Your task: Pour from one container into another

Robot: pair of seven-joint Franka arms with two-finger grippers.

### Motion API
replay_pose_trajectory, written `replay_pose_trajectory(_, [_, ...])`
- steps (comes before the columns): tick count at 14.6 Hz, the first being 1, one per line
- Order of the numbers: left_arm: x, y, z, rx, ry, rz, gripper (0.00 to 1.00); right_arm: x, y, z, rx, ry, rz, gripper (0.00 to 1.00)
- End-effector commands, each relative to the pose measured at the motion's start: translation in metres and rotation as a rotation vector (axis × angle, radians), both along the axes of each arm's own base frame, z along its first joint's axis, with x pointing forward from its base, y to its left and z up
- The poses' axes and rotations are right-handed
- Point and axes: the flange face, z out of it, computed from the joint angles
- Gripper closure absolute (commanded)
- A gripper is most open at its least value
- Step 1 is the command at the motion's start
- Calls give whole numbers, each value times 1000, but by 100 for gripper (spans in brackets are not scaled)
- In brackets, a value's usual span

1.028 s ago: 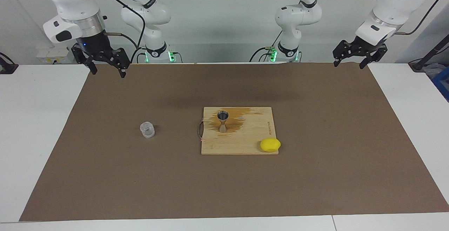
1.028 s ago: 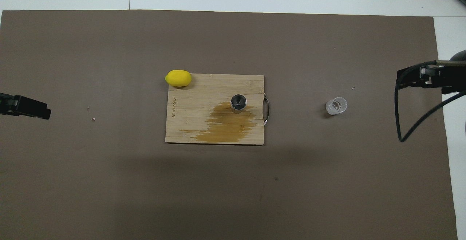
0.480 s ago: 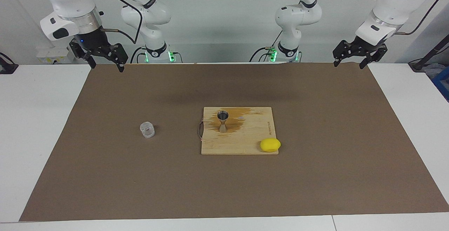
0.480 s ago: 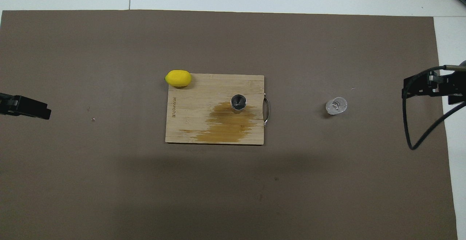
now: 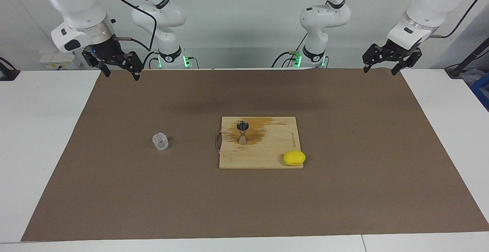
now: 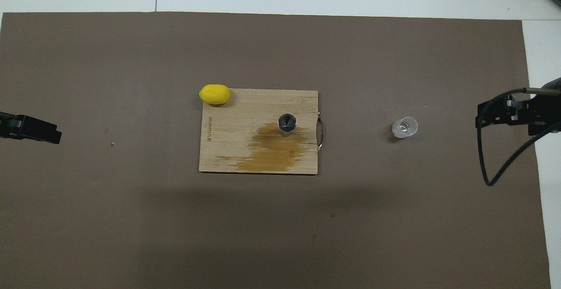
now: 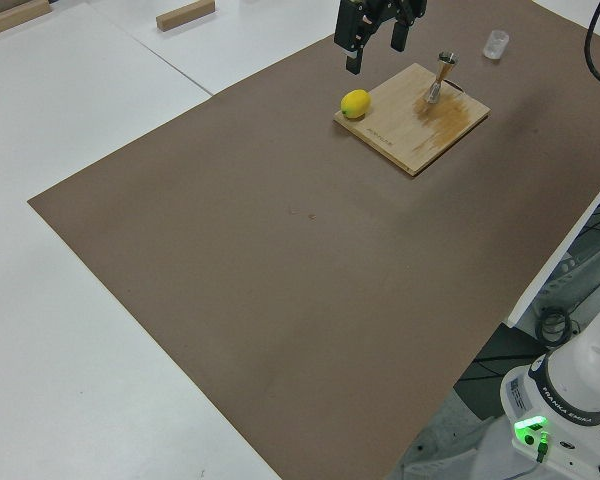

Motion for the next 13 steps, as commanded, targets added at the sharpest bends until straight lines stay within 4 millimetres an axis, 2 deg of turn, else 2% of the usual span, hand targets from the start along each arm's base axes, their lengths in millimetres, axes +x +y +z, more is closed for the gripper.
replay_pose_trajectory(1, [-7,2,0,20,-14,-6,0,-7,1,0,14,-20,-22,0])
replay_pose_trajectory(13, [-7,2,0,20,-14,-6,0,-1,1,4,4,-69,-8,0])
